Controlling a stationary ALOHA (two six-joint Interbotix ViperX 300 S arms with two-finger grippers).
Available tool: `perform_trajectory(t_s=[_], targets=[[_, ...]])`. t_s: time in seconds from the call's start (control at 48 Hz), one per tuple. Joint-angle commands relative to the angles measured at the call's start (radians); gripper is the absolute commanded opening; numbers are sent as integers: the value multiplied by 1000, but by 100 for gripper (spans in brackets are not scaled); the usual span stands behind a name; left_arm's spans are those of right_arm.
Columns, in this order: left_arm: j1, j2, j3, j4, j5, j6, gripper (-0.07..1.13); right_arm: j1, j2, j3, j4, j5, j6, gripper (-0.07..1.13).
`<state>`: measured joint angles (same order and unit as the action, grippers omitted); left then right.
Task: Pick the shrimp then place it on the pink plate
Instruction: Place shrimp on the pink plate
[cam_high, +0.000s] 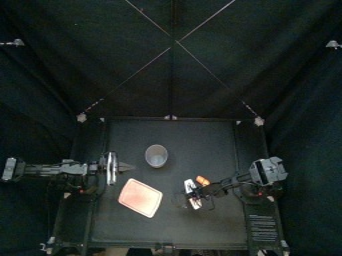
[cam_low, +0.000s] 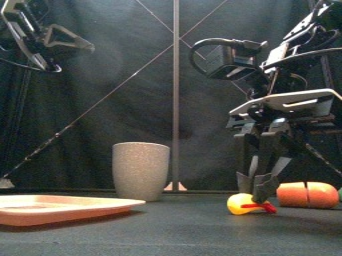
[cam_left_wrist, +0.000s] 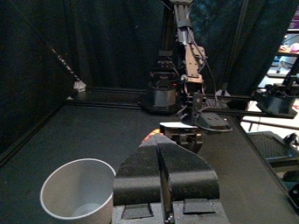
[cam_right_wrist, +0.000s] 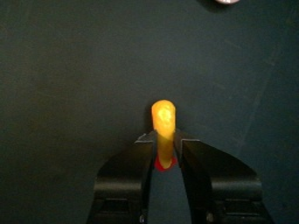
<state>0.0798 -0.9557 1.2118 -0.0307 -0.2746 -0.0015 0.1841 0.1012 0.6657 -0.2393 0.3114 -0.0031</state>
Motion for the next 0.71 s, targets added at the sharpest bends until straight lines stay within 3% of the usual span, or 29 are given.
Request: perform_trajectory(t_s=[0.021, 0.708], targets=[[3, 5, -12, -3, -9, 0, 11, -3, -3, -14, 2, -5, 5, 62], [2, 5, -11, -2, -9, -3, 11, -9, -17, -34, 23, -25, 23, 60]])
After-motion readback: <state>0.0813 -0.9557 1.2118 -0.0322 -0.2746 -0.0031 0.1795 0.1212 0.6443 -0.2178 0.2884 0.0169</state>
